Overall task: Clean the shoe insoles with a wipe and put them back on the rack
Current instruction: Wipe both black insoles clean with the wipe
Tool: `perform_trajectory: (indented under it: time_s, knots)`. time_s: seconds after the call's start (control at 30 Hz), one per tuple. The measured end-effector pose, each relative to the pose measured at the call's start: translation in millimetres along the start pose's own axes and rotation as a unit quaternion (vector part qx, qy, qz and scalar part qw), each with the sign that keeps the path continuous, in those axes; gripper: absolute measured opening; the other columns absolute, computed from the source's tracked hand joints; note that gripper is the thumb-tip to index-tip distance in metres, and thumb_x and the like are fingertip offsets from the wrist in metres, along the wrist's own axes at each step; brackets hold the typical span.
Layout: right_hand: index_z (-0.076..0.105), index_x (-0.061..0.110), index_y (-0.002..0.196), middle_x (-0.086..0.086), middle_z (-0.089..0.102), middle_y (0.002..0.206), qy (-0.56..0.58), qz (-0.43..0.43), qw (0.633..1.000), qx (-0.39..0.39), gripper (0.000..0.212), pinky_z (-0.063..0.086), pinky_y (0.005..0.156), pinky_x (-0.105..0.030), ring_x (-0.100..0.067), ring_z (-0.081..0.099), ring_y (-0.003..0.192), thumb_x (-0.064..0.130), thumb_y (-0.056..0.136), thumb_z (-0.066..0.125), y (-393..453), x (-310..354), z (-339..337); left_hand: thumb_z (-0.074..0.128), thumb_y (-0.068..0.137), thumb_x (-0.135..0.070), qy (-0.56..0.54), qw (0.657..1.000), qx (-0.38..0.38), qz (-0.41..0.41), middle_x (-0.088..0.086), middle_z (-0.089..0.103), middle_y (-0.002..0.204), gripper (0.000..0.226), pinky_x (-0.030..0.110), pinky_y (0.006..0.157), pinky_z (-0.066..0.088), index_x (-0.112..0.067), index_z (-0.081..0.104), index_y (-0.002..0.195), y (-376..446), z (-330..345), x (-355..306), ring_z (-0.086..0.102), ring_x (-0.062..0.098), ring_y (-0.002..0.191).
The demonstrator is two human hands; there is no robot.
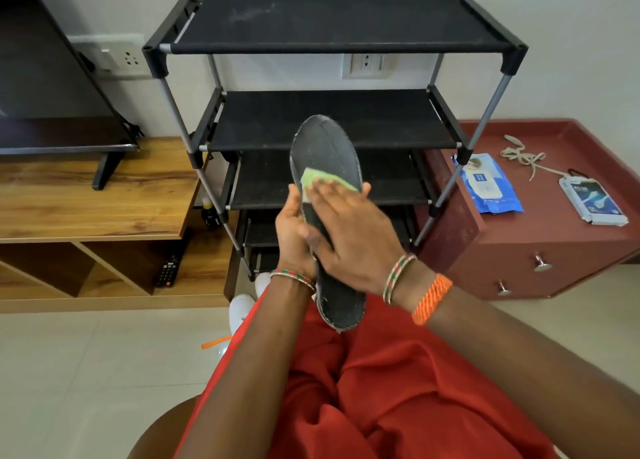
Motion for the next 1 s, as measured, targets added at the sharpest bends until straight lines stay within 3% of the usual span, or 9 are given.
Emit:
perform_trajectory:
  time_s: [0.1,0.2,0.37,0.53,0.63,0.7,0.83,1.0]
  knots:
    - [0.026,0.008,0.146,-0.010,0.028,0.152,-0.029,0.074,0.997,0.007,0.073,0.017,0.117,-0.035,-0.022,0.022,0.142,0.056,0.093,0.012,23.7,-20.9,-2.7,0.021,0.103,-0.037,0.082,0.996,-0.024,0.008,0.005,0.073,0.077,0.046,0.021,0.059,0.056,-0.011,0.059,0.102,-3.5,-0.2,8.0,0.071,0.012,0.070]
    - [0.028,0.007,0.145,-0.012,0.030,0.151,-0.034,0.070,0.997,0.003,0.077,0.019,0.116,-0.036,-0.023,0.025,0.141,0.057,0.091,0.009,19.0,-12.8,-1.5,0.023,0.104,-0.029,0.101,0.993,-0.041,0.045,0.001,0.071,0.067,0.042,0.014,0.053,0.052,-0.010,0.059,0.093,-3.9,1.9,-1.9,0.068,0.004,0.060]
    - [0.041,0.003,0.138,-0.015,0.041,0.144,-0.004,0.053,0.999,0.002,0.074,0.022,0.113,-0.041,-0.028,0.034,0.136,0.055,0.090,0.018,-16.6,13.8,5.4,0.024,0.102,-0.039,0.053,0.998,-0.025,0.005,0.012,0.072,0.068,0.057,0.024,0.050,0.056,-0.004,0.065,0.084,-0.2,5.6,-8.7,0.070,0.018,0.060]
    - [0.030,0.005,0.144,-0.013,0.030,0.151,-0.029,0.131,0.991,0.005,0.080,0.017,0.116,-0.038,-0.025,0.023,0.141,0.058,0.090,0.005,30.6,-28.0,0.2,0.028,0.103,-0.029,0.157,0.986,-0.036,0.043,-0.005,0.071,0.062,0.036,0.014,0.053,0.052,-0.014,0.060,0.095,-5.0,4.2,2.2,0.067,0.002,0.059]
    - [0.045,0.006,0.135,-0.012,0.046,0.140,-0.017,0.128,0.992,-0.015,0.078,0.026,0.111,-0.037,-0.025,0.038,0.132,0.058,0.091,0.006,33.5,-27.6,-2.1,0.027,0.103,-0.027,0.156,0.985,-0.037,0.066,-0.006,0.070,0.061,0.035,0.013,0.055,0.052,-0.013,0.060,0.097,-1.9,-0.1,1.1,0.067,0.001,0.060]
    - [0.051,0.007,0.128,-0.011,0.053,0.132,-0.001,0.087,0.996,-0.032,0.074,0.030,0.107,-0.037,-0.025,0.045,0.125,0.055,0.090,0.010,13.0,-6.1,-5.5,0.022,0.103,-0.034,0.106,0.993,-0.024,0.054,-0.001,0.072,0.067,0.045,0.015,0.058,0.053,-0.009,0.059,0.096,1.2,-2.3,-2.6,0.068,0.008,0.068]
    - [0.044,0.008,0.136,-0.010,0.046,0.141,0.015,0.039,0.999,0.008,0.073,0.026,0.112,-0.037,-0.023,0.038,0.133,0.056,0.091,0.012,-11.8,11.9,-4.2,0.023,0.098,-0.053,0.062,0.998,0.012,0.001,0.011,0.072,0.092,0.061,0.027,0.077,0.057,-0.005,0.060,0.107,-0.7,-0.9,0.6,0.070,0.019,0.087]
    - [0.028,0.010,0.146,-0.009,0.027,0.153,-0.027,0.078,0.997,0.003,0.074,0.012,0.117,-0.036,-0.022,0.020,0.143,0.055,0.092,0.006,27.4,-26.0,-7.8,0.030,0.099,-0.047,0.063,0.997,0.013,-0.050,0.011,0.073,0.088,0.049,0.029,0.066,0.059,-0.011,0.063,0.103,-7.9,-3.4,12.9,0.071,0.020,0.078]
Point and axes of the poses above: each hand's wrist, its own y-axis towards the middle knuckle, its own z-axis out of the palm, x = y × z, the point moved 6 cm from there along y, towards the middle knuckle
